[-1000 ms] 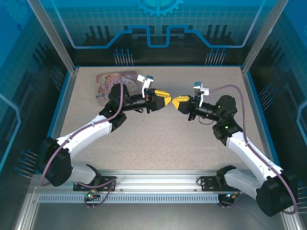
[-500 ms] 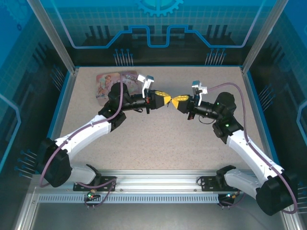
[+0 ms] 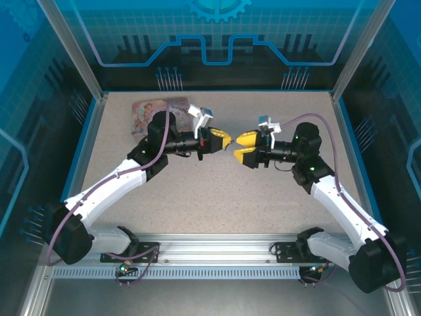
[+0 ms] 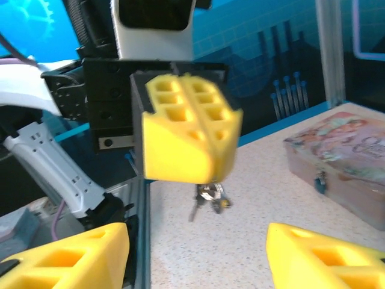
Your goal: Unlock the padlock with the key
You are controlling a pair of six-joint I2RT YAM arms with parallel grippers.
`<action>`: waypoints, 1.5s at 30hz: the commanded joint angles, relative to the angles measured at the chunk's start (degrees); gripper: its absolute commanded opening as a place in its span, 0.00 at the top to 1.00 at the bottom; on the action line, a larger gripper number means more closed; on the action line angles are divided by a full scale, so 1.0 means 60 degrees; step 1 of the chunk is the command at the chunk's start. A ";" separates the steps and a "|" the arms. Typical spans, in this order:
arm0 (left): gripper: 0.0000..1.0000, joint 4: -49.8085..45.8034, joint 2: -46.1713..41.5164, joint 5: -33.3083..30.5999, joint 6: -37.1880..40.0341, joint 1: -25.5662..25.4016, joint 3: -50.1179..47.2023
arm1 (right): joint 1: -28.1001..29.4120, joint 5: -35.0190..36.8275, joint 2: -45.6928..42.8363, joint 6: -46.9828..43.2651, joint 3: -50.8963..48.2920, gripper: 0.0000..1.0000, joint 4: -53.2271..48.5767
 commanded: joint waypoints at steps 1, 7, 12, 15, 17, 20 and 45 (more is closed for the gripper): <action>1.00 0.0911 -0.0011 -0.0136 -0.0341 -0.0129 -0.0014 | 0.0649 0.0022 0.0380 0.0249 -0.0284 0.35 0.1177; 1.00 0.1160 0.0170 -0.0115 -0.0482 -0.0233 0.0074 | 0.0792 0.0438 0.0945 0.1077 -0.0525 0.39 0.2485; 1.00 0.1155 0.0170 -0.0115 -0.0473 -0.0262 0.0074 | 0.0784 0.0628 0.0720 0.1006 -0.0580 0.44 0.2563; 1.00 0.1114 0.0192 -0.0130 -0.0453 -0.0263 0.0052 | 0.0783 0.0600 0.0603 0.0974 -0.0529 0.48 0.2517; 1.00 0.1112 0.0187 -0.0131 -0.0439 -0.0262 0.0044 | 0.0770 0.0552 0.0560 0.0935 -0.0465 0.55 0.2429; 1.00 0.1140 0.0173 -0.0130 -0.0453 -0.0269 0.0030 | 0.0740 0.0583 0.0508 0.0886 -0.0412 0.66 0.2256; 1.00 -0.1240 -0.0069 -0.0146 0.0752 -0.0063 0.0732 | -0.0309 0.0097 -0.0380 -0.2165 -0.0089 0.68 -0.3248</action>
